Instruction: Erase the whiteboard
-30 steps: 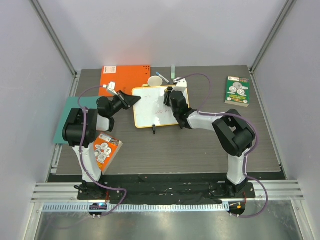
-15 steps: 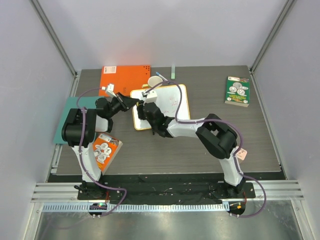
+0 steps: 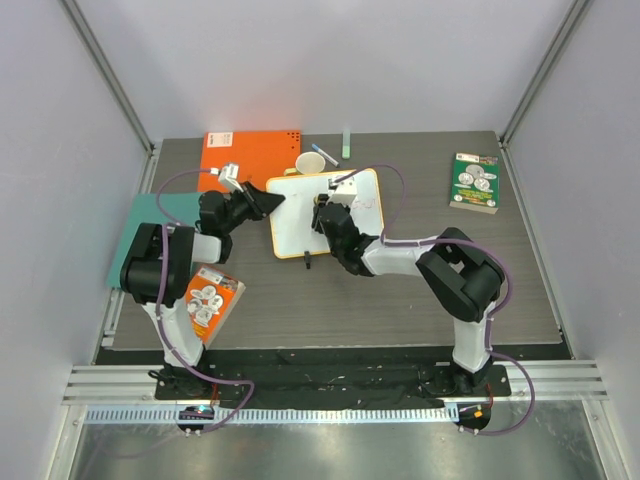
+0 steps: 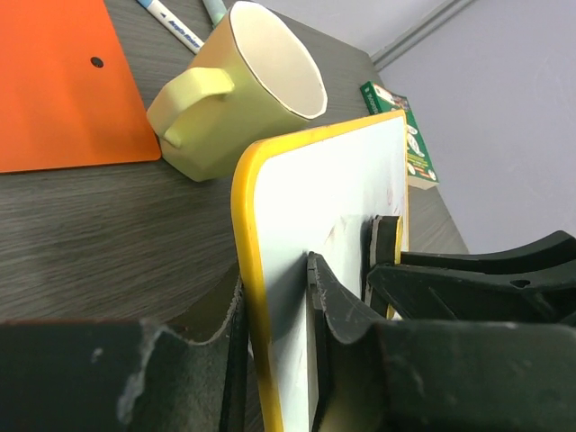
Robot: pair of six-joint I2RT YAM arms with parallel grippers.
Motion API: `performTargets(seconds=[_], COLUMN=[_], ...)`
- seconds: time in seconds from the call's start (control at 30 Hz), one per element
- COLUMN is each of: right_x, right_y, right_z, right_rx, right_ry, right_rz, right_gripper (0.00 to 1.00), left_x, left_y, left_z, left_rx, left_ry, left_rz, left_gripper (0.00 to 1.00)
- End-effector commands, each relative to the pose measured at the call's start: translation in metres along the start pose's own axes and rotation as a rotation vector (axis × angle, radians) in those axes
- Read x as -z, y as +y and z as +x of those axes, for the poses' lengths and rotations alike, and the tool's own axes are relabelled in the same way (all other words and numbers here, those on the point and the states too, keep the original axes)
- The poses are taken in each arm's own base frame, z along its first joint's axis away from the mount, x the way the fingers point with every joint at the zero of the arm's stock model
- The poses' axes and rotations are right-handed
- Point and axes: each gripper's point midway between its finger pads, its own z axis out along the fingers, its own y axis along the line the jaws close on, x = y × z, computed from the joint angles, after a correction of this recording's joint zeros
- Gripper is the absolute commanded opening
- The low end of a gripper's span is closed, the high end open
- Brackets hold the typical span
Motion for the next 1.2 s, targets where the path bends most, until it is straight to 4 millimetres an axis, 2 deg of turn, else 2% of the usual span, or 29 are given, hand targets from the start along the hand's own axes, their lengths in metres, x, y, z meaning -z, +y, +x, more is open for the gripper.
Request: performTargets(seconds=[0.0,0.1,0.23,0.3,0.37,0.43,0.5,0.63,0.67,0.73,0.77,0.9,1.0,1.17], right_x=[0.026,0.032,0.039,0.038,0.037,0.038,0.042,0.047,0.048,0.047,0.047,0.043,0.037,0.030], right_y=[-0.107,-0.092,-0.056,-0.051,-0.053,-0.063,-0.079,-0.113,-0.129,-0.142,-0.155,-0.177,-0.169,-0.132], right_z=[0.134,0.147,0.162,0.167,0.166,0.162,0.159,0.138,0.132,0.126,0.121,0.109,0.110,0.125], right_rx=[0.299,0.304,0.355,0.353,0.329,0.326,0.310,0.279,0.264,0.251,0.247,0.234,0.246,0.275], right_ry=[0.377,0.394,0.400,0.417,0.405,0.392,0.404,0.365,0.364,0.358,0.356,0.344,0.358,0.404], right_rz=[0.257,0.187,0.109,0.109,0.130,0.174,0.222,0.313,0.344,0.368,0.396,0.438,0.386,0.248], right_gripper=[0.01,0.01,0.01,0.01,0.01,0.01,0.01,0.01,0.01,0.01,0.01,0.01,0.01,0.01], left_x=[0.001,0.000,0.000,0.001,0.002,0.003,0.004,0.007,0.007,0.007,0.008,0.008,0.007,0.006], left_y=[0.013,0.011,0.010,0.012,0.013,0.015,0.015,0.018,0.018,0.019,0.019,0.019,0.018,0.017], left_z=[-0.003,-0.003,-0.002,-0.003,-0.003,-0.004,-0.005,-0.008,-0.008,-0.009,-0.009,-0.010,-0.009,-0.008], left_rx=[-0.257,-0.262,-0.272,-0.277,-0.279,-0.282,-0.283,-0.287,-0.287,-0.287,-0.286,-0.289,-0.288,-0.285], left_ry=[-0.018,-0.021,-0.023,-0.030,-0.034,-0.042,-0.050,-0.075,-0.077,-0.081,-0.082,-0.086,-0.082,-0.076], left_rz=[-0.078,-0.074,-0.078,-0.089,-0.098,-0.111,-0.117,-0.136,-0.138,-0.145,-0.148,-0.145,-0.139,-0.128], left_gripper=[0.00,0.00,0.00,0.00,0.00,0.00,0.00,0.00,0.00,0.00,0.00,0.00,0.00,0.00])
